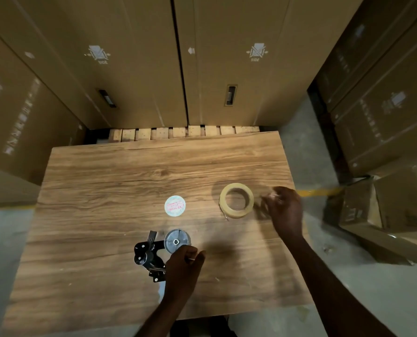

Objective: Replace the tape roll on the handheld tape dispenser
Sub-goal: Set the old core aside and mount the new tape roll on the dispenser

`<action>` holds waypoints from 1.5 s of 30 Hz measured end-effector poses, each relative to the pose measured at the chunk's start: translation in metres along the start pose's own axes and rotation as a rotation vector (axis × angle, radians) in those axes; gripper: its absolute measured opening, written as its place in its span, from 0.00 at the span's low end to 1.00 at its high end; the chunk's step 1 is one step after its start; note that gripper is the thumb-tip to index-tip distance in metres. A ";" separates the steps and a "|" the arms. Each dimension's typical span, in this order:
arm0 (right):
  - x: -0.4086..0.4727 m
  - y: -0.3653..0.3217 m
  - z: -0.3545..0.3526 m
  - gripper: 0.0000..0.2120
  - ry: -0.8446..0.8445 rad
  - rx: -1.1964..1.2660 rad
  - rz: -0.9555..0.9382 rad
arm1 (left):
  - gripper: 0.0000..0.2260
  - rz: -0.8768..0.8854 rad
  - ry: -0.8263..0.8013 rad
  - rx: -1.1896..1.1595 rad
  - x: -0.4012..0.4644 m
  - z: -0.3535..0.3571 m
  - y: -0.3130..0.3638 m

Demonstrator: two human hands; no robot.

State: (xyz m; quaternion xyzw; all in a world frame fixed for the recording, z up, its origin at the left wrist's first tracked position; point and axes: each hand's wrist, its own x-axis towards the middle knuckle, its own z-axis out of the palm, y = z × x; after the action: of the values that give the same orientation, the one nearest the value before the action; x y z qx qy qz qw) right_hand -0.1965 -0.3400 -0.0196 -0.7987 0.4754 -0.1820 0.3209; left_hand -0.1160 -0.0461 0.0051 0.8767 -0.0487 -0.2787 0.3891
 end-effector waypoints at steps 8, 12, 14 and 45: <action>0.013 -0.045 0.067 0.30 -0.422 -0.271 -0.051 | 0.07 -0.001 0.005 -0.047 -0.001 0.005 0.008; 0.023 -0.048 0.066 0.17 -0.414 -0.372 -0.020 | 0.07 -0.028 -0.010 -0.030 0.003 0.007 0.006; 0.023 -0.047 0.061 0.19 -0.418 -0.340 0.030 | 0.08 -0.053 -0.039 -0.030 0.008 0.009 0.006; -0.085 -0.121 0.078 0.13 -0.447 0.151 -0.085 | 0.13 -0.750 -0.258 -0.769 0.061 -0.075 0.004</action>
State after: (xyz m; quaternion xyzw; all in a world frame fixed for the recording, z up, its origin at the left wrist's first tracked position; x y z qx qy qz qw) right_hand -0.1128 -0.1976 0.0077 -0.8120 0.3437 -0.0491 0.4692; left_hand -0.0246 -0.0180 0.0216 0.5873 0.3249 -0.5012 0.5462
